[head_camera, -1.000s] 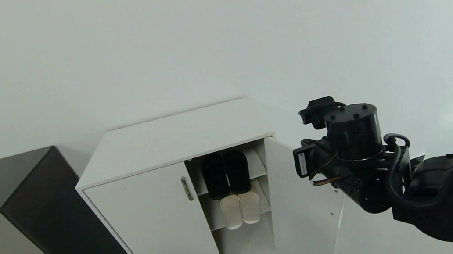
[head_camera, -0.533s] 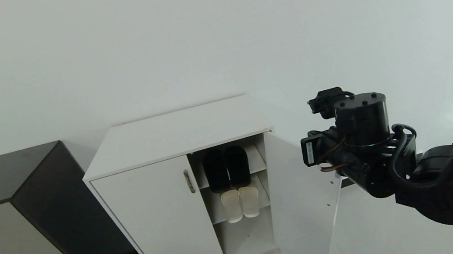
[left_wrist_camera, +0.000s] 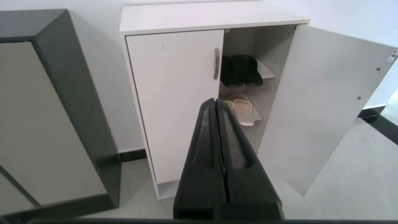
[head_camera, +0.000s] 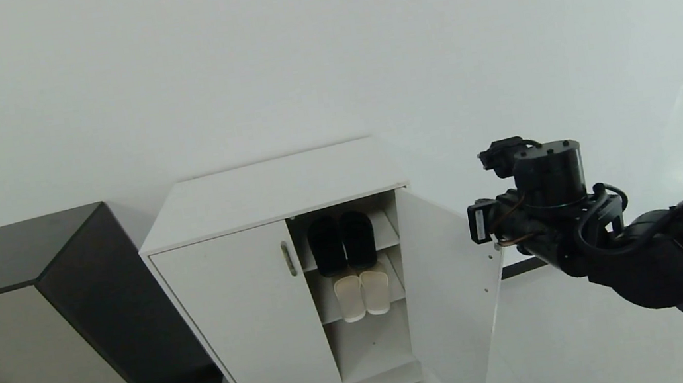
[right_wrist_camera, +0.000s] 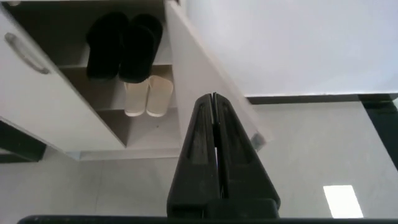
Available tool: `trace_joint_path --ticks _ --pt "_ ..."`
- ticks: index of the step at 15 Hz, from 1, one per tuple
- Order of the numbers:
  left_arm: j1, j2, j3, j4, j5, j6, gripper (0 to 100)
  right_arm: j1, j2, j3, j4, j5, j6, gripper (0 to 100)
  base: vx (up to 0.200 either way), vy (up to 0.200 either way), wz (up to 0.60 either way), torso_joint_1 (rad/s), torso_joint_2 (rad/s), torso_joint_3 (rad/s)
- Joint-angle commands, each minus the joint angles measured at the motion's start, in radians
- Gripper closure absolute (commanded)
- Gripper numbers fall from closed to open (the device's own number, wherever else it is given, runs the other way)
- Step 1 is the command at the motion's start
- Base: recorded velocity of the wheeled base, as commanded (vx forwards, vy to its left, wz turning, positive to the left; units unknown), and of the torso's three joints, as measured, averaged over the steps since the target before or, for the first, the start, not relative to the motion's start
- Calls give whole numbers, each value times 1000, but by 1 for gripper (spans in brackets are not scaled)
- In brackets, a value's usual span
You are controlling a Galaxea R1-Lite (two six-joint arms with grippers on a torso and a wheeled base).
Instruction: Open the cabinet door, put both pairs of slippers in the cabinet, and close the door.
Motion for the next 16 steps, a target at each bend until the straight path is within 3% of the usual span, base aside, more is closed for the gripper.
trace_joint_path --ticks 1,6,16 --pt "0 1 0 0 0 0 100 -38 43 -21 1 6 7 100 0 0 0 0 0 0" --pt "0 1 0 0 0 0 100 -107 147 -87 -2 38 37 100 0 0 0 0 0 0" --pt "0 1 0 0 0 0 100 -133 229 -133 -4 38 36 100 0 0 0 0 0 0"
